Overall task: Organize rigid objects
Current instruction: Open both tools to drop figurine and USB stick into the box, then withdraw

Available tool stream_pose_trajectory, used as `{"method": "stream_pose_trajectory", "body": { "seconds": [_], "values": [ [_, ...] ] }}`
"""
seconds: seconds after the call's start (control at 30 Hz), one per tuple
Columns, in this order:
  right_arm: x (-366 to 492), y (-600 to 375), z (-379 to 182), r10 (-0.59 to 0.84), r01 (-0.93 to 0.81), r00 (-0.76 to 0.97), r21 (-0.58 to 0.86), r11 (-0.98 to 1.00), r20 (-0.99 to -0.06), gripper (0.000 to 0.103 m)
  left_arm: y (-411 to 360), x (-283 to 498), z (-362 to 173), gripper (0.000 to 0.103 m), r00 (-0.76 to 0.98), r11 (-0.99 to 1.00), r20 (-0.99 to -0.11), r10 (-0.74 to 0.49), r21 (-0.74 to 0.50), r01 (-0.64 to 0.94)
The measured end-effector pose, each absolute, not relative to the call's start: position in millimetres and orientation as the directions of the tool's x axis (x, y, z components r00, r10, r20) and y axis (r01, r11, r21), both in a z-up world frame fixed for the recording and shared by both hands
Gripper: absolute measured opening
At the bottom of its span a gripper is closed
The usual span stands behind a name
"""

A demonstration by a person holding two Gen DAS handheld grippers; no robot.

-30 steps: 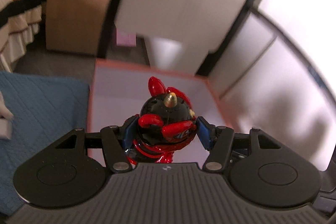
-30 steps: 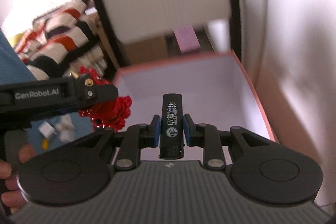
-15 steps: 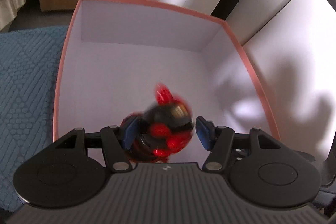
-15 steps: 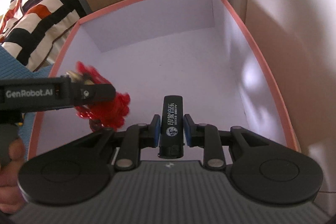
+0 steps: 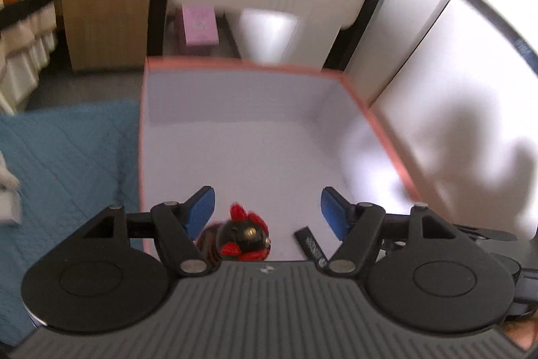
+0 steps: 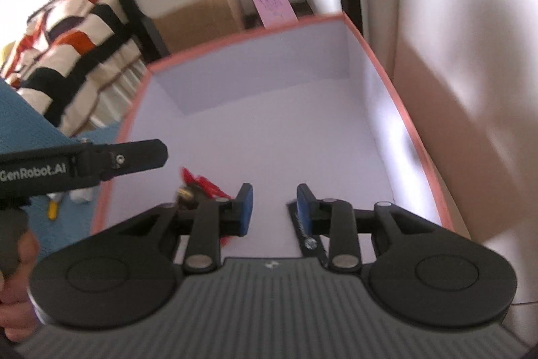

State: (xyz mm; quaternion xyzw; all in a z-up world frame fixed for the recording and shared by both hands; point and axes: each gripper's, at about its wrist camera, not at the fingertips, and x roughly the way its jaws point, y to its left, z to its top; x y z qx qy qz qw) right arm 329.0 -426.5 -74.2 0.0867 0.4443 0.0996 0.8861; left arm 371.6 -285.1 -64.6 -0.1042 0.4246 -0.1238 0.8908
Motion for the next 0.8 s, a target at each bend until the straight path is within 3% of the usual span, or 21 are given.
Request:
{"method": "stream_pose_trajectory", "body": {
  "seconds": [0.33,0.8],
  "values": [
    [290,-397,3,0.296,-0.182,0.714,0.240,0.954,-0.635,0.033,-239,302,22,0.075,0.792,0.962,-0.560,-0.244,-0.246,0.123],
    [228,-333,40,0.366,-0.287,0.756,0.228,0.931,-0.542,0.033,-127,196,58,0.075,0.860,0.964,-0.484,-0.161,-0.264,0.032]
  ]
}}
